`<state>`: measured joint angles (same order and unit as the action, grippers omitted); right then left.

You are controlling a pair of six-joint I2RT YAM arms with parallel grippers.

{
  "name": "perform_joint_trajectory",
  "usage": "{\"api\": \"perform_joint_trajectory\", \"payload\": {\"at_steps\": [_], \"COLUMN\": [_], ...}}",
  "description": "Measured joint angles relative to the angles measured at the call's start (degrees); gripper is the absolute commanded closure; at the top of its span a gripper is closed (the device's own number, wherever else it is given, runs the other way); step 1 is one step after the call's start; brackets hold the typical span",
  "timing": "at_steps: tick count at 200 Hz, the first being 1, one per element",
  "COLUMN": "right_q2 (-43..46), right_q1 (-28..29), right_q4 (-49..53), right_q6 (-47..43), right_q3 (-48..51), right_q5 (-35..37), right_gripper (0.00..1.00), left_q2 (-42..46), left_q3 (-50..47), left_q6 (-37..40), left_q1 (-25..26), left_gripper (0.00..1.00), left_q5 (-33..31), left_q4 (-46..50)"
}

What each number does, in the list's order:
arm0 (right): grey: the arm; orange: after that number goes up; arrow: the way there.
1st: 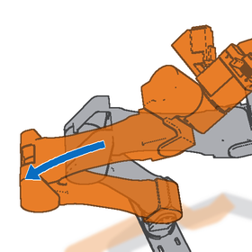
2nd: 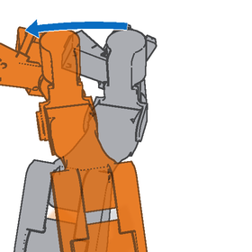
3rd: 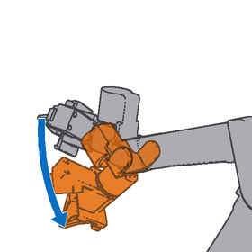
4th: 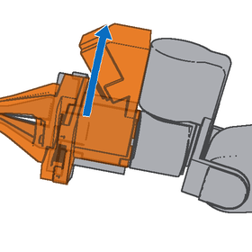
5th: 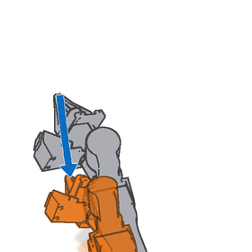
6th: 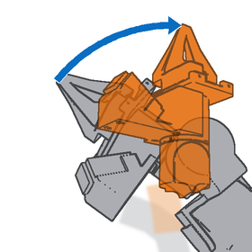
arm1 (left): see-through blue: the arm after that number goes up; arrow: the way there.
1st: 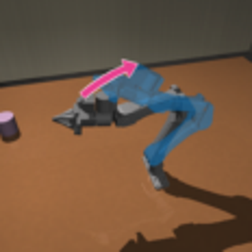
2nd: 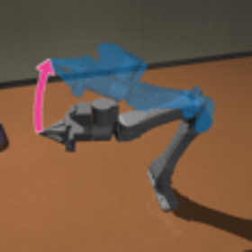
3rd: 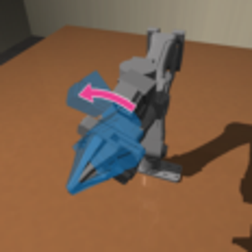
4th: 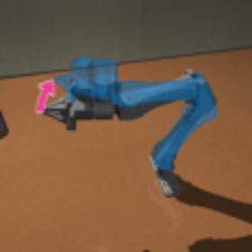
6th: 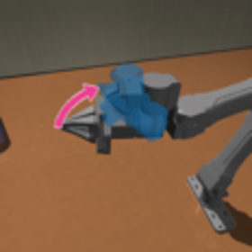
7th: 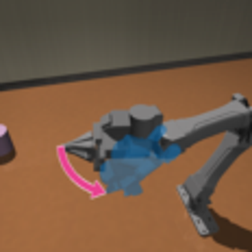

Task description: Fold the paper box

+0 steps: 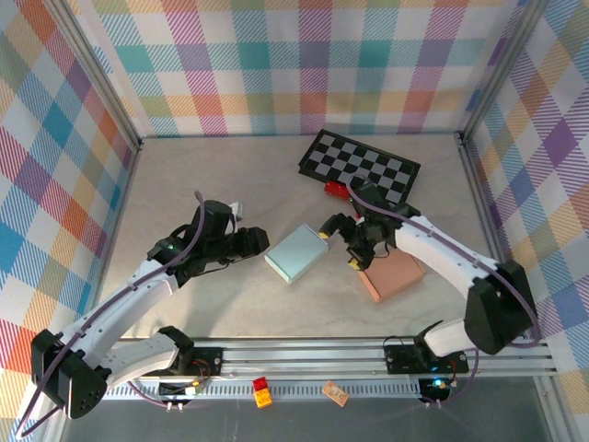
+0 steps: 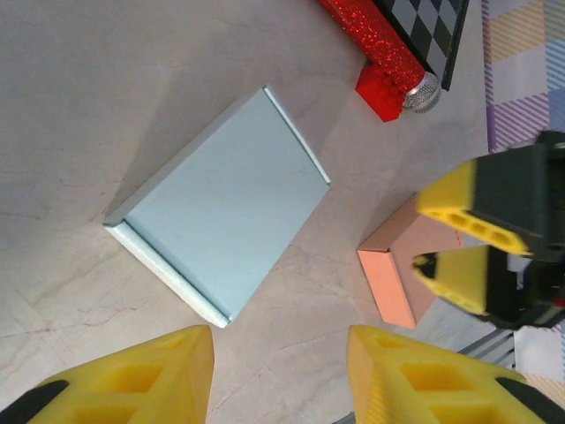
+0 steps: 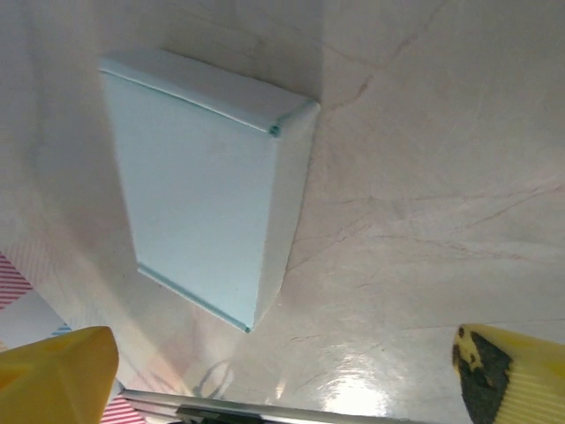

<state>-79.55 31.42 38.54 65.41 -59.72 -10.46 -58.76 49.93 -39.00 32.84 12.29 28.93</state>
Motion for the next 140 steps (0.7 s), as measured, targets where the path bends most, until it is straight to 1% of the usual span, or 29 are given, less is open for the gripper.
{"api": "perform_joint_trajectory", "payload": {"at_steps": [21, 43, 58, 60, 61, 64, 77, 90, 110, 128, 140], "right_q2": [7.3, 16.5, 21.4, 21.9, 22.1, 22.6, 24.8, 25.6, 25.7, 27.2, 29.9], "right_q1": [-1.5, -2.6, -2.7, -2.7, -2.7, -2.7, -2.8, -3.3, -5.3, -7.1, -7.8], "right_q4": [2.4, 4.9, 7.2, 7.6, 7.7, 8.1, 10.1, 12.5, 13.9, 10.0, 3.2], "right_q6": [-6.7, -13.9, -18.2, -18.7, -18.9, -19.5, -21.4, -21.4, -21.4, -24.6, -28.5], "right_q3": [0.0, 0.0, -0.5, -0.7, -0.7, -0.8, -1.1, -1.0, 1.1, 7.6, 15.6], "right_q5": [5.5, 13.2, 19.3, 20.2, 20.5, 21.7, 28.1, 34.3, 42.7, 48.5, 52.0], "right_gripper": [0.01, 0.01, 0.01, 0.01, 0.01, 0.01, 0.01, 0.01, 0.01, 0.01, 0.01], "left_q2": [1.9, 5.4, 7.6, 7.9, 8.0, 8.3, 9.6, 10.1, 10.6, 11.8, 12.8], "left_q3": [0.0, 0.0, 0.0, 0.0, 0.0, 0.0, 0.0, 0.1, 0.1, 0.1, 0.0], "left_q6": [0.8, 1.6, 2.3, 2.3, 2.2, 2.4, 2.9, 3.3, 4.2, 5.2, 5.7], "left_q1": [0.0, 0.0, -0.1, -0.1, -0.1, -0.1, -0.3, -0.7, -1.2, -1.6, -1.9], "left_gripper": [0.41, 0.31, 0.19, 0.07, 0.03, 0.00, 0.00, 0.00, 0.00, 0.00, 0.00], "left_q5": [-1.6, -5.9, -9.2, -9.8, -10.0, -10.6, -13.7, -16.7, -21.4, -25.6, -28.9], "left_q4": [1.8, 4.0, 4.9, 5.1, 5.1, 5.4, 6.5, 7.6, 9.2, 10.2, 10.3]}}
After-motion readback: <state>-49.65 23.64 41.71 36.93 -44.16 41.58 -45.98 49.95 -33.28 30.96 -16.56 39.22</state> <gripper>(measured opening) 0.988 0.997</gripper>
